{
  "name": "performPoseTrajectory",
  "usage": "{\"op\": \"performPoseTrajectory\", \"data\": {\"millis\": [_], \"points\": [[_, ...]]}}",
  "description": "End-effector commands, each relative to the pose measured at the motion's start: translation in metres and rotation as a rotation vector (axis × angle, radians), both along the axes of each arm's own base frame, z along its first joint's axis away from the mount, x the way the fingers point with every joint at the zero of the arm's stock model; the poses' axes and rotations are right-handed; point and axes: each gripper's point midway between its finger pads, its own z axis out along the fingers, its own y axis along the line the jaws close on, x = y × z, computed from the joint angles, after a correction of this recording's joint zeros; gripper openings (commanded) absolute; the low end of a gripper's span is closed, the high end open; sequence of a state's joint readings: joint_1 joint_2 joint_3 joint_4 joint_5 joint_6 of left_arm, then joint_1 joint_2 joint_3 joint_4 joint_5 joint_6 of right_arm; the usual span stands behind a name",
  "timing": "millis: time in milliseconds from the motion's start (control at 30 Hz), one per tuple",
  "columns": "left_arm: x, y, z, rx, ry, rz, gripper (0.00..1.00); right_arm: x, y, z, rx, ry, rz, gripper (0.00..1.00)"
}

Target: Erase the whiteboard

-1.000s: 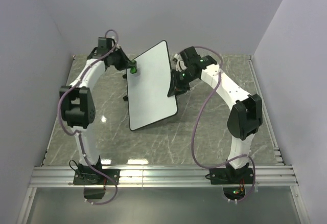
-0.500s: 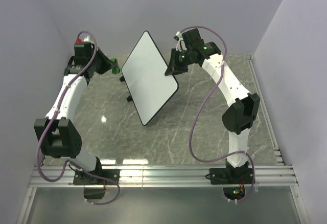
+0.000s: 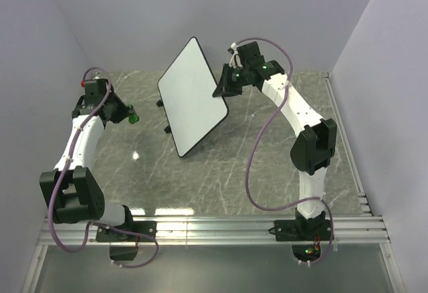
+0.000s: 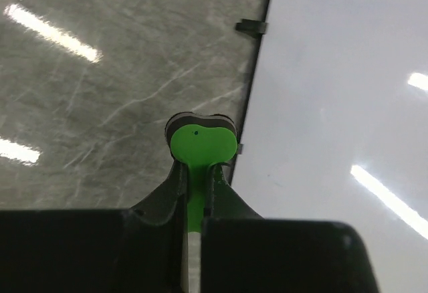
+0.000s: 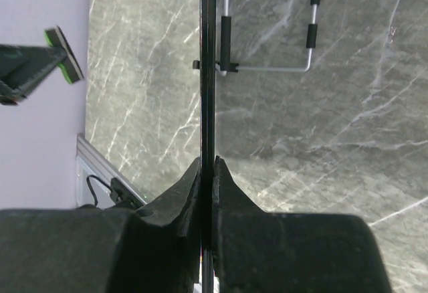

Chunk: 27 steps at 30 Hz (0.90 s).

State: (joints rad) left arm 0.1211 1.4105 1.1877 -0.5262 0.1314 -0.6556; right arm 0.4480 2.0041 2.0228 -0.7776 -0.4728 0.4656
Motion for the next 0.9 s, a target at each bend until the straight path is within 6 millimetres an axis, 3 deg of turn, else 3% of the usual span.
{"op": "performPoseTrajectory", "data": {"millis": [0,67,100,133,200,233,367,633,767,833,867], "points": [[-0.014,0.013,-0.014,0.026,0.047,0.033,0.00,0.013,0.012,0.002,0.020,-0.048,-0.002,0.00],[-0.021,0.020,-0.028,0.045,0.090,0.044,0.00,0.014,0.011,0.002,0.015,-0.051,-0.002,0.02],[-0.024,0.024,-0.035,0.061,0.112,0.056,0.05,0.014,0.009,0.002,0.012,-0.050,-0.002,0.08],[-0.025,0.028,-0.041,0.070,0.132,0.065,0.07,0.013,0.010,0.003,0.011,-0.054,0.002,0.22],[-0.030,0.036,-0.058,0.099,0.198,0.075,0.09,0.012,0.007,0.008,0.011,-0.062,-0.002,0.38],[-0.032,0.037,-0.065,0.105,0.226,0.074,0.10,0.011,0.006,0.009,0.006,-0.067,-0.001,0.53],[-0.033,0.046,-0.095,0.146,0.336,0.072,0.22,0.008,-0.009,0.022,-0.020,-0.104,-0.030,0.75],[-0.032,0.050,-0.132,0.153,0.417,0.073,0.66,-0.004,-0.065,0.077,-0.017,-0.216,-0.151,0.78],[-0.032,0.047,-0.136,0.127,0.441,0.084,0.71,-0.010,-0.092,0.093,-0.034,-0.251,-0.208,0.78],[-0.027,0.044,-0.127,0.122,0.417,0.079,0.70,-0.014,-0.107,0.106,-0.039,-0.284,-0.252,0.78],[-0.018,0.040,-0.109,0.113,0.352,0.065,0.70,-0.018,-0.117,0.110,-0.056,-0.301,-0.286,0.78]]}}
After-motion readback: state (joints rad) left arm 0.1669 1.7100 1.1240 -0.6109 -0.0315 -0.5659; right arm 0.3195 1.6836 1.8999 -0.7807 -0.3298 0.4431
